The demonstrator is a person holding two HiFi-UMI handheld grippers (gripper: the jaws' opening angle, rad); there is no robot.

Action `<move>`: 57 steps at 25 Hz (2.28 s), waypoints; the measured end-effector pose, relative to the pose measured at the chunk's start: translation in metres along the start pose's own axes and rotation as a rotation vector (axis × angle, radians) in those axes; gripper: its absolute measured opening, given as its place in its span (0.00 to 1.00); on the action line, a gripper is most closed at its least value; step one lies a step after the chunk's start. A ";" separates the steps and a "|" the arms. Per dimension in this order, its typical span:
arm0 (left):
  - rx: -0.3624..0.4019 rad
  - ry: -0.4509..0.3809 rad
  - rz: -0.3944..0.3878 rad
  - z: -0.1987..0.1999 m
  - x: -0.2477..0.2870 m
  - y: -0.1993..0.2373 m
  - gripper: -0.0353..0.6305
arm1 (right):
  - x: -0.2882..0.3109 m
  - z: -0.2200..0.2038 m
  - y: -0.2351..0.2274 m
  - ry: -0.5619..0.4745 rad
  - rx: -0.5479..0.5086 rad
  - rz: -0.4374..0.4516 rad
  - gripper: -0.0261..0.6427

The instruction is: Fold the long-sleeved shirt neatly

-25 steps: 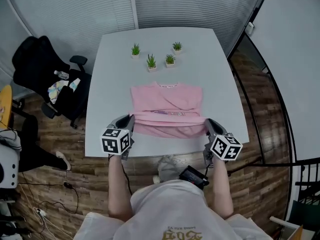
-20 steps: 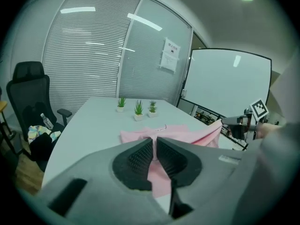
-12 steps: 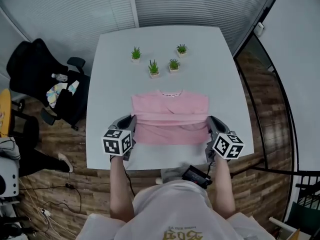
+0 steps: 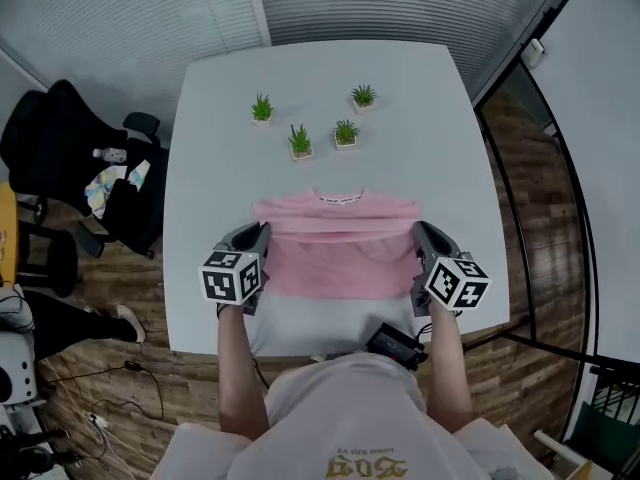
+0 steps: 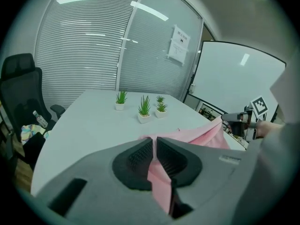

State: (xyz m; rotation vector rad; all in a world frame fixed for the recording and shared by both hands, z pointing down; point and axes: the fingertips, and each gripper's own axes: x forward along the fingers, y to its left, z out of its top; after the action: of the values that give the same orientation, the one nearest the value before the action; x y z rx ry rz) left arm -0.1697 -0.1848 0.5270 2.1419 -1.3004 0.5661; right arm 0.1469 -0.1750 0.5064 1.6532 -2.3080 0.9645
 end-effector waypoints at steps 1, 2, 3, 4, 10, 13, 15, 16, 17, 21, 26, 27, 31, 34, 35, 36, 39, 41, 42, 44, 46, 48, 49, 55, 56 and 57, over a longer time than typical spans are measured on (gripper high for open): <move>-0.004 0.008 0.002 0.000 0.006 0.002 0.10 | 0.006 0.000 -0.003 0.004 0.003 0.002 0.08; -0.008 0.015 0.004 0.000 0.012 0.004 0.10 | 0.011 0.000 -0.006 0.009 0.008 0.003 0.08; -0.014 0.020 0.007 0.000 0.018 0.006 0.10 | 0.015 0.000 -0.009 0.015 0.012 0.006 0.08; -0.020 0.025 0.009 0.001 0.023 0.007 0.10 | 0.020 0.000 -0.011 0.020 0.015 0.008 0.08; -0.064 0.056 0.031 -0.002 0.050 0.021 0.11 | 0.049 -0.006 -0.025 0.055 0.036 0.020 0.08; -0.084 0.089 0.041 -0.012 0.063 0.028 0.11 | 0.064 -0.014 -0.031 0.083 0.044 0.024 0.08; -0.094 0.110 0.043 -0.018 0.071 0.032 0.11 | 0.073 -0.018 -0.036 0.100 0.050 0.025 0.08; -0.097 0.119 0.045 -0.020 0.075 0.034 0.11 | 0.076 -0.020 -0.038 0.107 0.053 0.025 0.08; -0.099 0.127 0.047 -0.021 0.079 0.035 0.11 | 0.080 -0.021 -0.041 0.113 0.056 0.025 0.08; -0.103 0.155 0.054 -0.025 0.092 0.040 0.11 | 0.092 -0.027 -0.048 0.140 0.051 0.020 0.08; -0.115 0.179 0.071 -0.030 0.109 0.045 0.11 | 0.103 -0.036 -0.056 0.167 0.041 0.004 0.08; -0.122 0.183 0.076 -0.031 0.111 0.047 0.11 | 0.105 -0.037 -0.058 0.172 0.040 -0.001 0.08; -0.144 0.188 0.086 -0.034 0.118 0.048 0.15 | 0.110 -0.037 -0.067 0.174 0.029 -0.032 0.09; -0.160 0.160 0.090 -0.026 0.119 0.049 0.34 | 0.110 -0.030 -0.071 0.158 0.036 -0.045 0.15; -0.161 0.148 0.093 -0.023 0.119 0.050 0.37 | 0.109 -0.028 -0.072 0.151 0.036 -0.050 0.16; -0.159 0.135 0.097 -0.019 0.117 0.050 0.39 | 0.106 -0.026 -0.072 0.144 0.031 -0.056 0.16; -0.137 0.094 0.097 -0.007 0.110 0.042 0.41 | 0.095 -0.021 -0.069 0.118 0.006 -0.076 0.16; -0.106 0.078 0.092 -0.002 0.105 0.033 0.39 | 0.088 -0.017 -0.064 0.098 -0.012 -0.081 0.16; -0.090 0.071 0.088 0.000 0.102 0.028 0.38 | 0.084 -0.014 -0.060 0.087 -0.018 -0.081 0.16; -0.060 0.055 0.078 0.004 0.096 0.017 0.34 | 0.077 -0.009 -0.052 0.063 -0.031 -0.077 0.15; -0.037 0.032 0.066 0.010 0.089 0.006 0.31 | 0.068 -0.003 -0.043 0.039 -0.044 -0.068 0.14; -0.016 0.005 0.059 0.017 0.080 -0.004 0.27 | 0.059 0.002 -0.034 0.019 -0.059 -0.058 0.13; -0.007 -0.011 0.057 0.021 0.074 -0.008 0.25 | 0.054 0.004 -0.029 0.009 -0.067 -0.054 0.12; 0.008 -0.116 0.034 0.043 0.042 -0.035 0.06 | 0.024 0.021 0.001 -0.087 -0.088 -0.016 0.05; 0.020 -0.128 0.035 0.045 0.037 -0.038 0.06 | 0.020 0.024 0.007 -0.103 -0.094 -0.005 0.05; 0.035 -0.141 0.035 0.048 0.033 -0.042 0.06 | 0.016 0.027 0.012 -0.119 -0.102 0.003 0.05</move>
State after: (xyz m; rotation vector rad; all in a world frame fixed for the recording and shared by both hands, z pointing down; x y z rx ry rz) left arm -0.1146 -0.2230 0.5013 2.2256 -1.4154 0.4624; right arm 0.1370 -0.2008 0.4875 1.7098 -2.3915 0.7537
